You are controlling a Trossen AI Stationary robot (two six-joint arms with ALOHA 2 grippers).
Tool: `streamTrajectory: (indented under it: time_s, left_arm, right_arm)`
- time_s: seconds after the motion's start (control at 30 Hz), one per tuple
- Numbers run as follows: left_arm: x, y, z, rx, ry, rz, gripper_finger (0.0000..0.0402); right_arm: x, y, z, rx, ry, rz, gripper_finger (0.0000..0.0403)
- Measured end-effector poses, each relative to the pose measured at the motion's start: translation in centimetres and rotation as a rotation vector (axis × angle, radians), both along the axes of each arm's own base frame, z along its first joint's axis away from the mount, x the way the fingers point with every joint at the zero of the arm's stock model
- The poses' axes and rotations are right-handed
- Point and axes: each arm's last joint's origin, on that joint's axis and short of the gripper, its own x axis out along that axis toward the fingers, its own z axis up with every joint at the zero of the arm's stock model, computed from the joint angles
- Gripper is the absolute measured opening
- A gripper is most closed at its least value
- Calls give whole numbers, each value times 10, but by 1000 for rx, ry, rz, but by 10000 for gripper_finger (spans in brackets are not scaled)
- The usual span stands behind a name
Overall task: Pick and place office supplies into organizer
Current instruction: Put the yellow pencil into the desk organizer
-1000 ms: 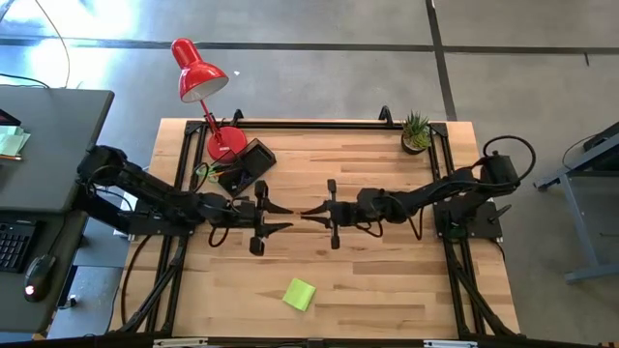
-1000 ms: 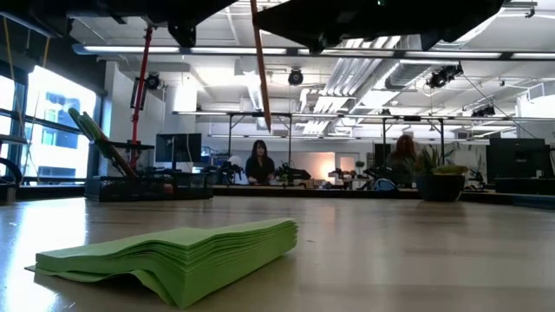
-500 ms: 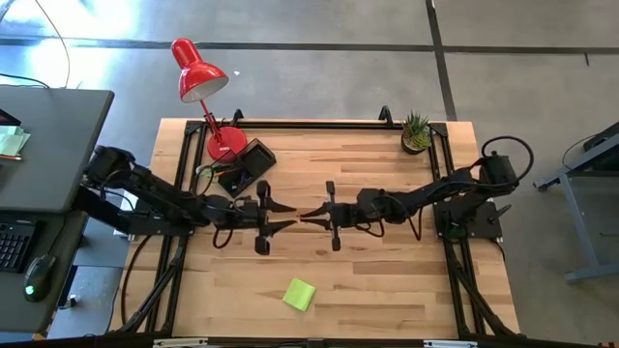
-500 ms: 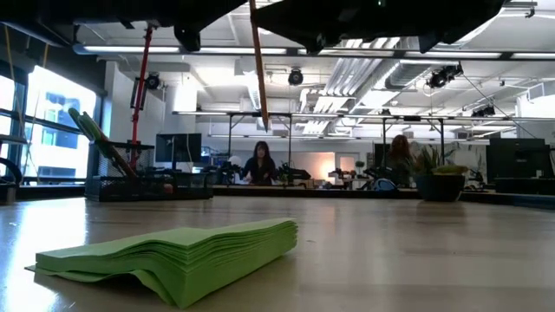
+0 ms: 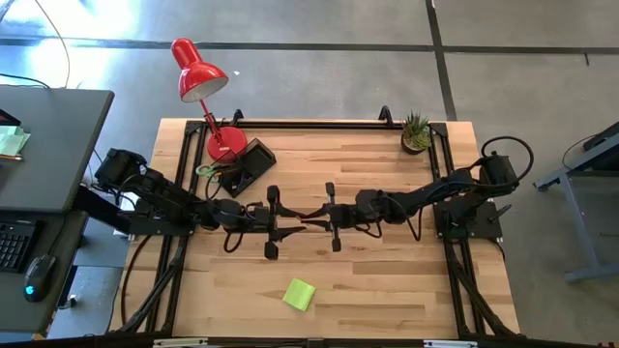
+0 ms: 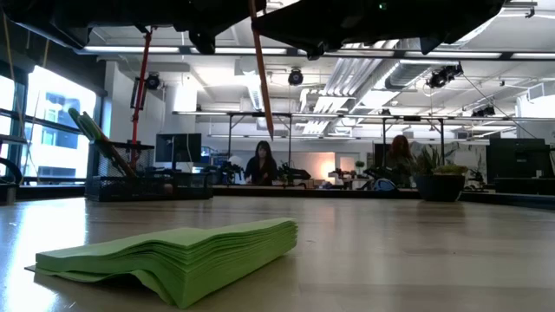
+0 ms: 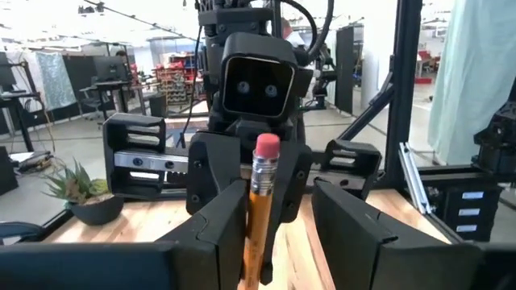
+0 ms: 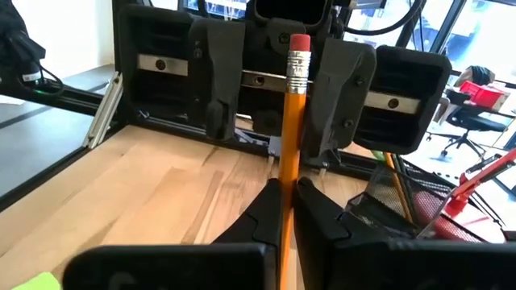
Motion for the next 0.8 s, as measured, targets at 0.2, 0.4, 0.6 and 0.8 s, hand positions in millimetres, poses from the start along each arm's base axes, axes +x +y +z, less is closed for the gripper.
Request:
streamTrajectory:
  time_s: [0.2,0.4,0.6,0.8]
  left_arm:
    - [0,0,-1,4,13,23,121]
    - [0,1,-5,-13,46,55,25]
    - [0,2,-6,-16,56,83,21]
    - [-1,2,-5,-14,50,92,10]
  right_arm:
    - [0,0,0,-1,4,-4,9]
    - [0,0,-1,11,7,-8,9]
    - [0,0,-3,15,36,-13,16]
    - [-1,-1,-8,9,81,-36,47]
